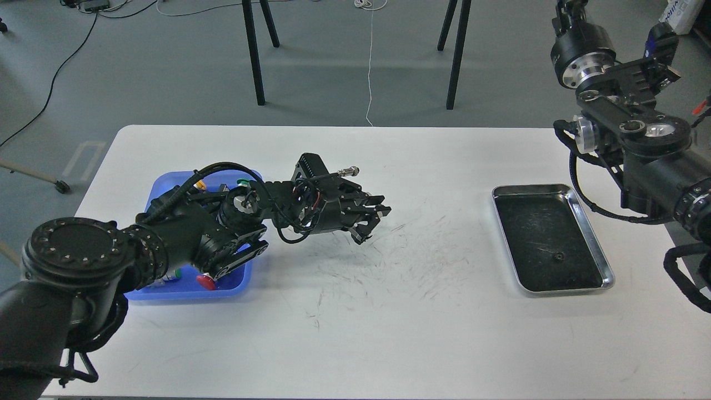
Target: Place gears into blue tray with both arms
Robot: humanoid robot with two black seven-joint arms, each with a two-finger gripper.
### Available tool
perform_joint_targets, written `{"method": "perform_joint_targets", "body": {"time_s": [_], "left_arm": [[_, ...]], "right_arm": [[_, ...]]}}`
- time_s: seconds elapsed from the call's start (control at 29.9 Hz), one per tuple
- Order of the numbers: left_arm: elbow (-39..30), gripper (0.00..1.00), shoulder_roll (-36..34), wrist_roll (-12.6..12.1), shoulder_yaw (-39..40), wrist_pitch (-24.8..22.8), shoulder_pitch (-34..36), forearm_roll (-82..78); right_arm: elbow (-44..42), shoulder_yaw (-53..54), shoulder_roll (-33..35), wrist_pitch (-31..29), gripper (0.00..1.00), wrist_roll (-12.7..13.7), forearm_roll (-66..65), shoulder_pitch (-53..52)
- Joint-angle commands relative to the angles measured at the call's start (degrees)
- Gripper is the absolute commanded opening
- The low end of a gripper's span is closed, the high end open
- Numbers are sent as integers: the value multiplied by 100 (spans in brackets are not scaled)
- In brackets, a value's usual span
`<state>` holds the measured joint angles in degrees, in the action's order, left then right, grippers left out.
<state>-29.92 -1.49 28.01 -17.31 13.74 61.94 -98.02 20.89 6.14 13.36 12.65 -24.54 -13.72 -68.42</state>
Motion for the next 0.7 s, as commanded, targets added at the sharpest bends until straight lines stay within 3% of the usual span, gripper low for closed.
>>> {"method": "perform_joint_targets", "body": {"time_s": [0.0,0.47,0.67], "left_arm": [[-321,22,-360,-1,-10,-91,99,-7],[-1410,23,-2038,-1,-18,-109,257,-51],[-1595,23,-2443,-1,-27,-109,257,-86]], "right_arm": [[20,-8,-1,-87,97,-16,0,21],[20,-17,-62,-131,97,-24,-8,162],[73,-25,-62,-131,97,-42,-26,224]]}}
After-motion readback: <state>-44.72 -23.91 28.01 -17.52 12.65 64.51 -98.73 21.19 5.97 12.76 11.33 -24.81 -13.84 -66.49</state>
